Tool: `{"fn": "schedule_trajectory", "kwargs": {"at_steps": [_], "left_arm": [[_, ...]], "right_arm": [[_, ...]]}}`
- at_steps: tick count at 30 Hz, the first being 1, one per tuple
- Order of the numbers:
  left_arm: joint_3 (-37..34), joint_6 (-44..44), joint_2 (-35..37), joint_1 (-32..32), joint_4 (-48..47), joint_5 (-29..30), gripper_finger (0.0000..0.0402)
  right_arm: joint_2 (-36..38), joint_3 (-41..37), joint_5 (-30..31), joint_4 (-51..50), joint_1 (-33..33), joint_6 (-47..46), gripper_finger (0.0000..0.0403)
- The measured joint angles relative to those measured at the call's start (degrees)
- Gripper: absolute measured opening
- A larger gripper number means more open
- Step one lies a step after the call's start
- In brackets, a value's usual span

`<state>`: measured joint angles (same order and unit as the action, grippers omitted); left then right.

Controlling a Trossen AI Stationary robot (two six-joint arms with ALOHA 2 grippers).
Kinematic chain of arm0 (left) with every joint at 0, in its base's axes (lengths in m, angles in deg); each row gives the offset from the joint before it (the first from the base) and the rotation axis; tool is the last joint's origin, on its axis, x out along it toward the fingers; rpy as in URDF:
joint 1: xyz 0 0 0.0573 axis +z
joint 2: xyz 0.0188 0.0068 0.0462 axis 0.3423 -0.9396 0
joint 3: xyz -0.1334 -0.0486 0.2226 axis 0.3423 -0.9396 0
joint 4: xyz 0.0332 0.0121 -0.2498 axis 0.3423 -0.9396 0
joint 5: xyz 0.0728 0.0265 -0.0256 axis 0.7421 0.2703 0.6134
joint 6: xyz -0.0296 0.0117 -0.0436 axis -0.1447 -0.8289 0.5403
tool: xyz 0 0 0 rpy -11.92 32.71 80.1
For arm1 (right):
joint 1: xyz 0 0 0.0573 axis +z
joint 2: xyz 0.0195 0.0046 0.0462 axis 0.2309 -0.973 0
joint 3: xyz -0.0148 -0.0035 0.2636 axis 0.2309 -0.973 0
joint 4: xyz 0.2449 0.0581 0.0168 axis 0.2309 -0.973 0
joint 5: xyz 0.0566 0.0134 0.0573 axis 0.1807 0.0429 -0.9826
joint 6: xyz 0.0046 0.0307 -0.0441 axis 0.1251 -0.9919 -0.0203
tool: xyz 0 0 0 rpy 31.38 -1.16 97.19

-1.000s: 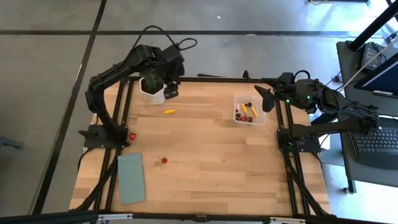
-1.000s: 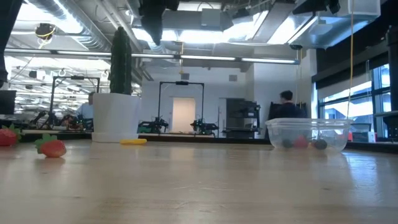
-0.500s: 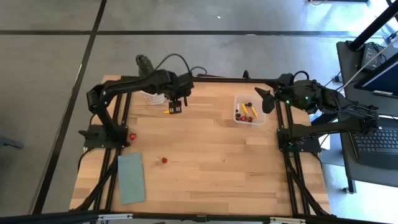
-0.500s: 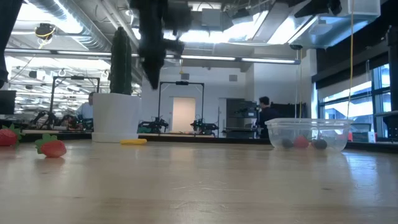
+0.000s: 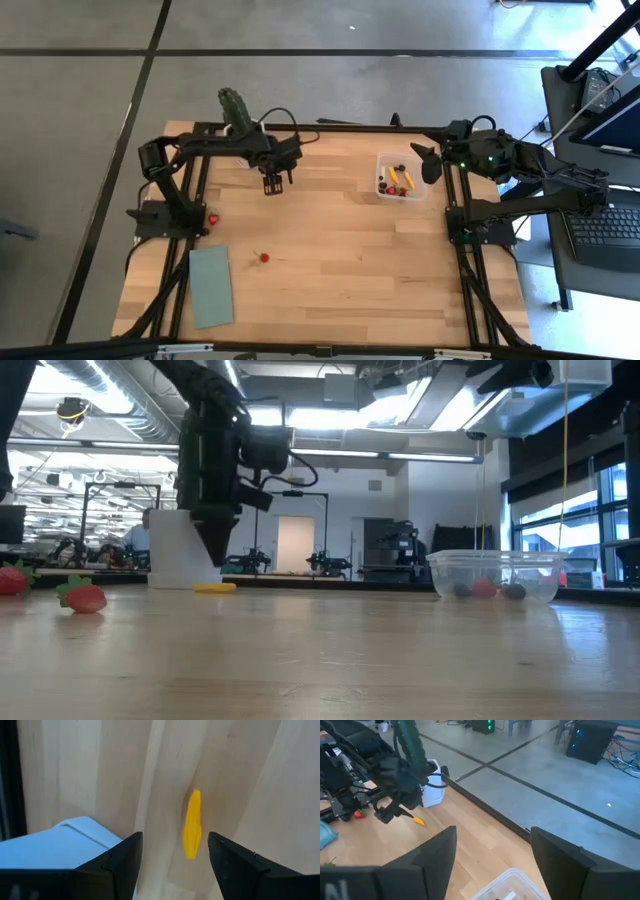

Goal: Pick and placing Produce into tupperware
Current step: Put the yellow corn into the transparent bin

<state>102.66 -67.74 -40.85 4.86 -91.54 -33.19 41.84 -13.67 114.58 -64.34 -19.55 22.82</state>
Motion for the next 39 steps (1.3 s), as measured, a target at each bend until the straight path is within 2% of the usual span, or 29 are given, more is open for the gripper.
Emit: {"fn": "schedule_trajectory", "kwargs": {"at_steps": [7, 12, 22, 29, 39], "left_arm": [[-2.70, -0.41, 0.37, 1.32, 5.82, 0.10, 0.0219], [-2.71, -3.50, 0.33, 1.95, 5.90, -2.72, 0.0215], [-3.78, -4.48, -0.82, 0.21, 4.27, -4.27, 0.0209], [-5.88, -3.82, -3.20, 0.33, 7.46, -3.00, 0.0208], [-7.37, -4.02, -3.69, 0.38, 9.59, -5.28, 0.0204]], "right_arm": [[0.00, 0.00, 0.02, 0.04, 0.00, -0.01, 0.0255], [0.00, 0.00, 0.04, 0.04, 0.01, 0.00, 0.0255], [0.00, 0.00, 0.04, 0.02, 0.01, 0.04, 0.0255], [-0.02, 0.00, 0.09, -0.03, 0.00, -0.05, 0.0255], [-0.02, 0.00, 0.09, 0.06, 0.00, -0.20, 0.0255]]}}
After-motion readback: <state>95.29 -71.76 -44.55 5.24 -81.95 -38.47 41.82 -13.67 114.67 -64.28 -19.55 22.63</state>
